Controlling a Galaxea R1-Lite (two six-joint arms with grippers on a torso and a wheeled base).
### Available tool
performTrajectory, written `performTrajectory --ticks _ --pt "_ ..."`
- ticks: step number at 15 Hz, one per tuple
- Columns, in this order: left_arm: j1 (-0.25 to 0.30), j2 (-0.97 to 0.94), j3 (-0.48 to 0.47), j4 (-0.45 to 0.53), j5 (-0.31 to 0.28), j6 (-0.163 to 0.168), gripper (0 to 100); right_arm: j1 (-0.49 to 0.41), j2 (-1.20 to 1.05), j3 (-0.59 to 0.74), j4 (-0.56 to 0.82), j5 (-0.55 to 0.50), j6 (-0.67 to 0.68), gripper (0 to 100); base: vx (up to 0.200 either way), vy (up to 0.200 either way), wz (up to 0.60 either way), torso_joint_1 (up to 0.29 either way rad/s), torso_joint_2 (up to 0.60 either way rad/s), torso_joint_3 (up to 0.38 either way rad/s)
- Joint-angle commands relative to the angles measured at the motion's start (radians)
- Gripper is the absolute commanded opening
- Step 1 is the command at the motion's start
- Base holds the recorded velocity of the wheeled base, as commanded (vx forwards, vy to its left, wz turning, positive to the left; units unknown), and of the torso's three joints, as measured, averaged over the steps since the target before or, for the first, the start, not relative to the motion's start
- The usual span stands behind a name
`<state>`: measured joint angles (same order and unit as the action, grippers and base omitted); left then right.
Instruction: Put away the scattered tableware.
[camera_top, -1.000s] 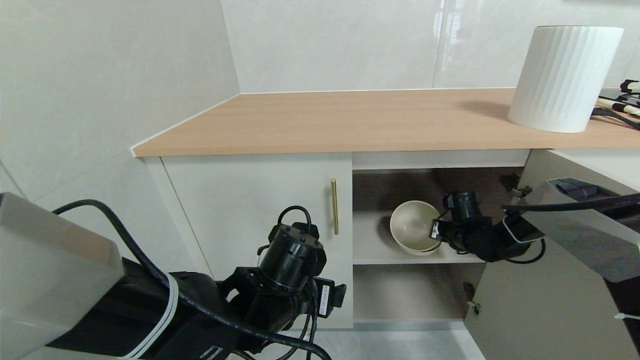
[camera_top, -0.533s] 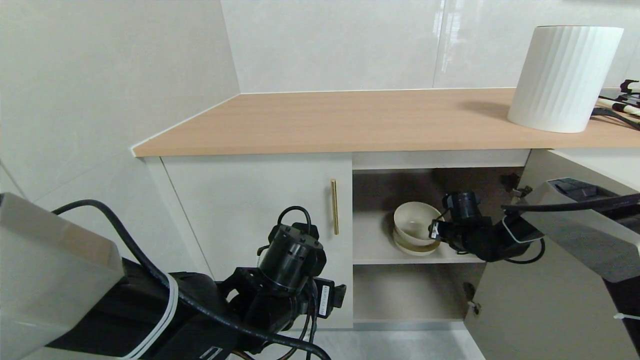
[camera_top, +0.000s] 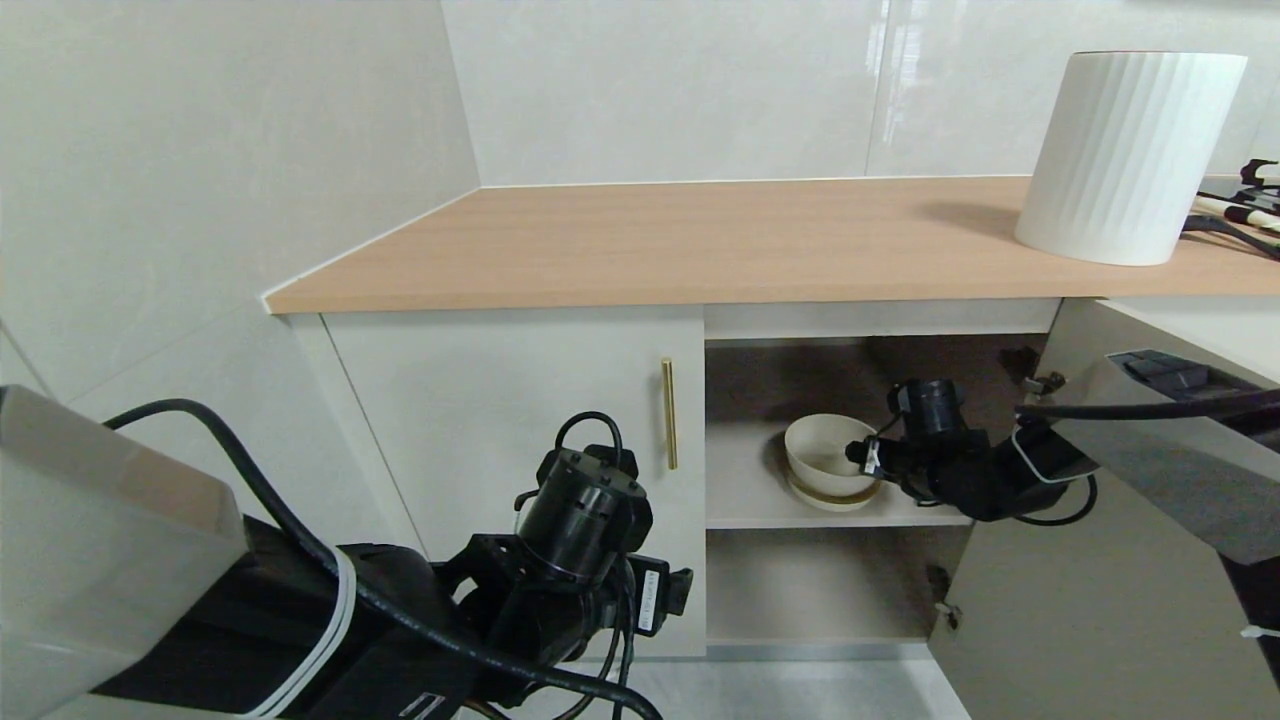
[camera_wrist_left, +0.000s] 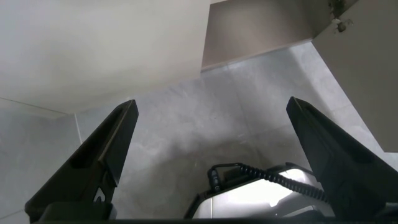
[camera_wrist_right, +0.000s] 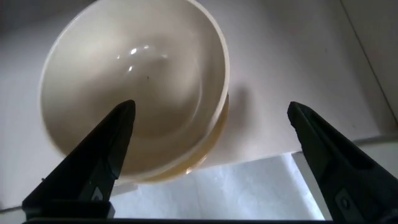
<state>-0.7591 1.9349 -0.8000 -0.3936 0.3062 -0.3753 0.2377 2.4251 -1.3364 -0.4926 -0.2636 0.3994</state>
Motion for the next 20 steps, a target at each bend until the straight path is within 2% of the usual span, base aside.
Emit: performTrajectory --ticks 1,5,7,8,10,15,18,20 --pt "0.000 -0.001 -0.001 0.001 -0.001 -0.001 100 0.014 -0.066 0.042 0.015 0.006 0.007 100 0.000 0.000 0.00 0.000 0.00 0.000" --pt "0.003 -0.022 0.031 -0.002 0.002 -0.001 100 0.077 -0.307 0.241 0.046 0.076 0.021 100 0.000 0.000 0.00 0.000 0.00 0.000" --pt "0.014 -0.056 0.058 -0.004 0.004 -0.005 100 0.144 -0.488 0.301 0.158 0.096 0.021 100 0.000 0.000 0.00 0.000 0.00 0.000" --pt "0.018 -0.085 0.071 -0.002 0.002 -0.004 100 0.195 -0.589 0.319 0.258 0.109 0.022 100 0.000 0.000 0.00 0.000 0.00 0.000" --pt "0.018 -0.108 0.084 0.001 0.004 -0.001 100 0.239 -0.693 0.367 0.373 0.118 0.022 100 0.000 0.000 0.00 0.000 0.00 0.000" --pt "0.018 -0.103 0.084 0.004 0.010 -0.001 100 0.265 -0.761 0.562 0.379 0.135 0.024 100 0.000 0.000 0.00 0.000 0.00 0.000" --pt "0.018 -0.091 0.084 0.006 0.010 -0.001 100 0.265 -0.765 0.580 0.378 0.135 0.022 100 0.000 0.000 0.00 0.000 0.00 0.000" --pt "0.018 -0.091 0.084 0.006 0.010 -0.001 100 0.265 -0.764 0.582 0.381 0.135 0.018 100 -0.200 0.000 0.00 0.002 0.00 0.002"
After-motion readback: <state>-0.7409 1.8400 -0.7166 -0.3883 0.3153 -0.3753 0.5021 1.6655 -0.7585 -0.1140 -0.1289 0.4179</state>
